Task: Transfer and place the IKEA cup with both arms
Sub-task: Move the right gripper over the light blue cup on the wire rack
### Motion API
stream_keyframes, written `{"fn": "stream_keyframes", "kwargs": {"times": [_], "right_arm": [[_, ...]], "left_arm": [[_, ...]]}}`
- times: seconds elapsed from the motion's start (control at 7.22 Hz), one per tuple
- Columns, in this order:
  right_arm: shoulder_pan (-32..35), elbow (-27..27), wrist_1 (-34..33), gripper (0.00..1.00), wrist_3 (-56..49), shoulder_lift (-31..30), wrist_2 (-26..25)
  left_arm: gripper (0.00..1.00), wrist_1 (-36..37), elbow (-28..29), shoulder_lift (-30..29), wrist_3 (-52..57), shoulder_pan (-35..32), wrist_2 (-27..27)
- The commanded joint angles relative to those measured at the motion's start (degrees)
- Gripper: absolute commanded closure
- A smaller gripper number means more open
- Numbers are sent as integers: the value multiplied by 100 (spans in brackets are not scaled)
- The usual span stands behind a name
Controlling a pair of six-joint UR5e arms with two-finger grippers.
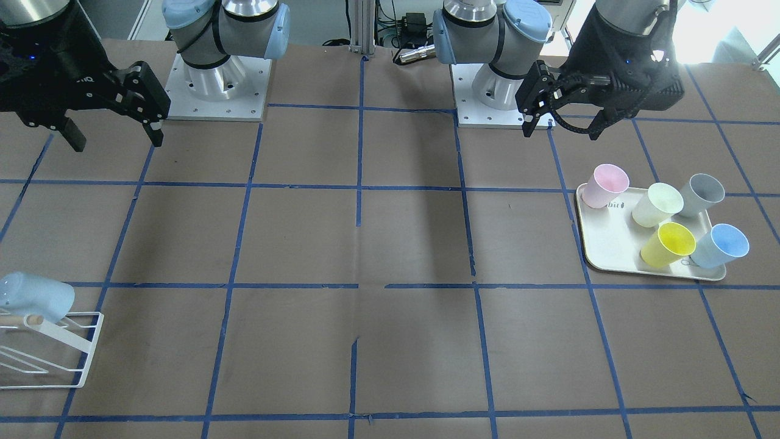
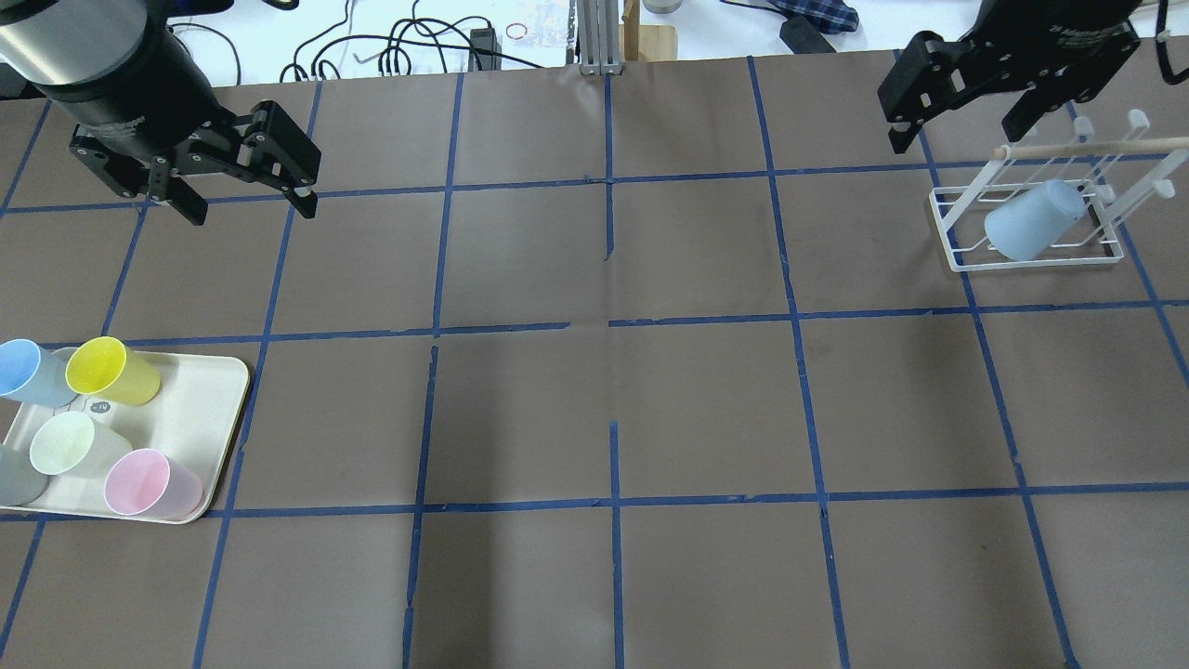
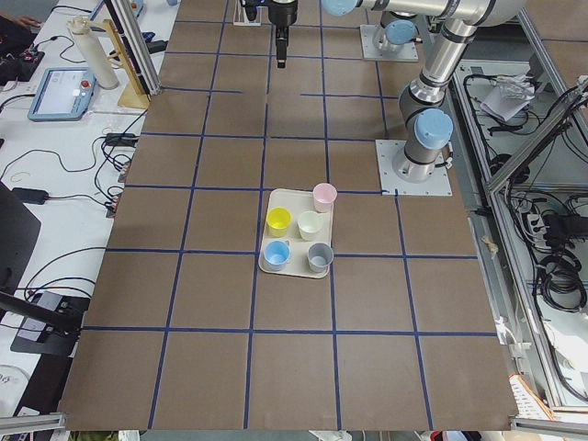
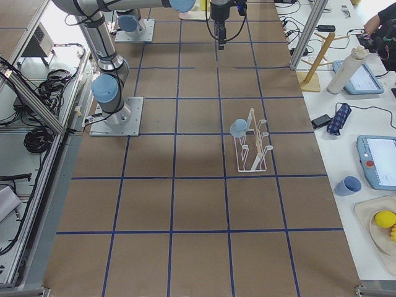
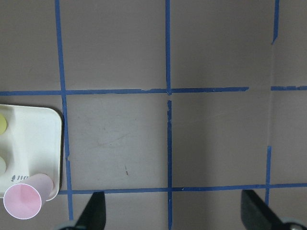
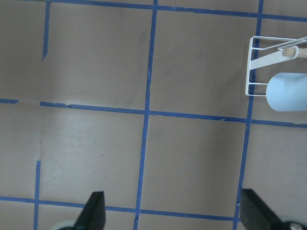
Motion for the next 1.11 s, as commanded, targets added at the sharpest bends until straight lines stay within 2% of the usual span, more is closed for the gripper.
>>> {"fn": "stream_keyframes", "kwargs": {"times": [0.0, 0.42, 0.83, 0.97], "right_arm": [[-482, 168, -144, 0, -1462, 150, 12], [-1019, 424, -758, 0, -3546, 309, 30], [-1669, 810, -1680, 0, -4534, 843, 73], [-1845, 915, -1927, 0, -4668, 1037, 274]], "left_arm": [[0, 3, 0, -2, 3, 0, 3], [0, -6, -9, 7, 3, 0, -15], [0, -6, 0, -2, 3, 0, -23], [0, -6, -9, -2, 3, 0, -23]]}}
